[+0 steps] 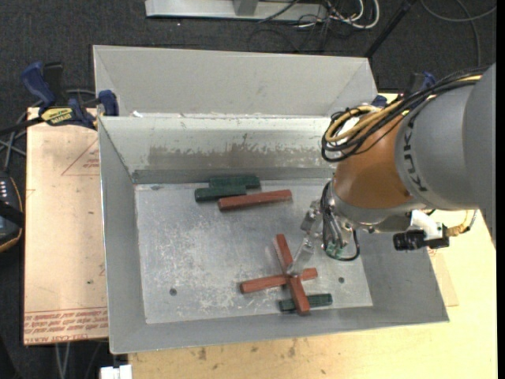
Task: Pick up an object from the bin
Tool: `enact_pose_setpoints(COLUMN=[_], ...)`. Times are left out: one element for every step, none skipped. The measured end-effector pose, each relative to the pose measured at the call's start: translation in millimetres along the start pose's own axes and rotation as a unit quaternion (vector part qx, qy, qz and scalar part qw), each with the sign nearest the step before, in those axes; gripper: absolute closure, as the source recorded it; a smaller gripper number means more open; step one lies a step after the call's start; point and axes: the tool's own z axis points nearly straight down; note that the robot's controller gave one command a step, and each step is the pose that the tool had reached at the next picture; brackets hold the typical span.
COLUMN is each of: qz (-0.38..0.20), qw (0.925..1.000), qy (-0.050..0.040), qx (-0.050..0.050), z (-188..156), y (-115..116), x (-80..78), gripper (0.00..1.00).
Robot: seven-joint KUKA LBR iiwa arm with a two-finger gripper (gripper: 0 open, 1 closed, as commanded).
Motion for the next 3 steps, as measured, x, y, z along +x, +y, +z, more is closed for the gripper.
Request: enact_pose_setpoints(qz=[-0.037,0.111,0.111], qw=[0.9993,0.9938,0.9938], qy=[0.0001,-0.0026,-0.0026], qx=[0.000,-0.001,-0.001], z=[11,30,30], y=[8,16,16], x=[4.7,10.9,10.9], gripper=[0.00,1.00,1.00])
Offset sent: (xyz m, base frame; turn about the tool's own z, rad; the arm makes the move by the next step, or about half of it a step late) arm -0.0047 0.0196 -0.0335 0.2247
